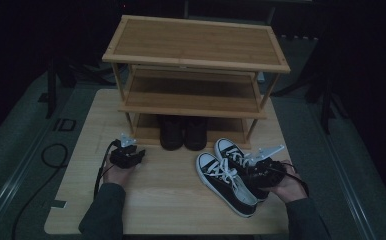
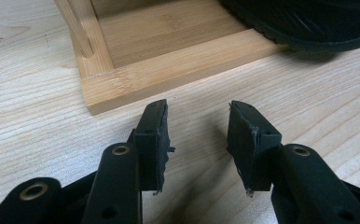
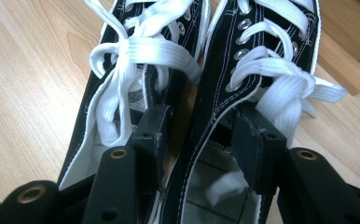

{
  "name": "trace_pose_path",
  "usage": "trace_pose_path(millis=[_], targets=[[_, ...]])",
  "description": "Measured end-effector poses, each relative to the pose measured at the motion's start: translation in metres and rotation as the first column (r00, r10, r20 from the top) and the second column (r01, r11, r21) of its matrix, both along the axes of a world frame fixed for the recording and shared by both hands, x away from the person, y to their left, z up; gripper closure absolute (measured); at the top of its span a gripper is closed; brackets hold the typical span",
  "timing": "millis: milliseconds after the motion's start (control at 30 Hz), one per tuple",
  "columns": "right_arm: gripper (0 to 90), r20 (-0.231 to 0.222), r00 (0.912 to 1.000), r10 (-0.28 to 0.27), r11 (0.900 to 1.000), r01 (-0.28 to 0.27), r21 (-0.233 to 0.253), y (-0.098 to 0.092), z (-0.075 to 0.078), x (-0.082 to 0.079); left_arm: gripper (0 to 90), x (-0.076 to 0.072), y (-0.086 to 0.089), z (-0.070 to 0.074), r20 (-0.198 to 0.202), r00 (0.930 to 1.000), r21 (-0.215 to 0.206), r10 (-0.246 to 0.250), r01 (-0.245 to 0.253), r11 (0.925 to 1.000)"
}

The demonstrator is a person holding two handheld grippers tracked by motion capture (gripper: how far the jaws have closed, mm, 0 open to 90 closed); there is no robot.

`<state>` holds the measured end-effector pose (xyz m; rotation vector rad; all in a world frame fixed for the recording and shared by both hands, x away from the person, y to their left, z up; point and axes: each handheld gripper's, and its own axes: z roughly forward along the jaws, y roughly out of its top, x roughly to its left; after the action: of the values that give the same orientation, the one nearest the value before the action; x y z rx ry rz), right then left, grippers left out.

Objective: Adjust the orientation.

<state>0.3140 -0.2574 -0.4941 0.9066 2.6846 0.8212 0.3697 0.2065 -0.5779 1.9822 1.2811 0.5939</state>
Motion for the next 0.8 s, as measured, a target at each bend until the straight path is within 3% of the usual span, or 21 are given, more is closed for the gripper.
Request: trace_pose_path(millis=[333,467,667,800], targets=[[36.3,-0.034,0.9993,-0.013,1.000,0.013,-0.003,0.001,-0.002,-0.007,58.6,0.000,0.000,0.000,0.000,1.0000,0.000,0.002,-0.002,1.0000],[37.2,-0.036,0.9993,-0.014,1.000,0.014,-0.019,0.008,-0.008,-0.007,58.6,0.000,0.000,0.000,0.000,1.0000,0.000,0.003,-0.003,1.0000],[47.2,-0.027,0.9986,-0.045,0.997,0.043,-0.068,0.019,-0.018,-0.002,58.6,0.000,0.000,0.000,0.000,1.0000,0.000,0.002,-0.002,1.0000],[52.9,-0.022,0.9985,-0.050,0.996,0.049,-0.071,0.026,-0.022,0.000,58.6,0.000,0.000,0.000,0.000,1.0000,0.000,0.002,-0.002,1.0000]])
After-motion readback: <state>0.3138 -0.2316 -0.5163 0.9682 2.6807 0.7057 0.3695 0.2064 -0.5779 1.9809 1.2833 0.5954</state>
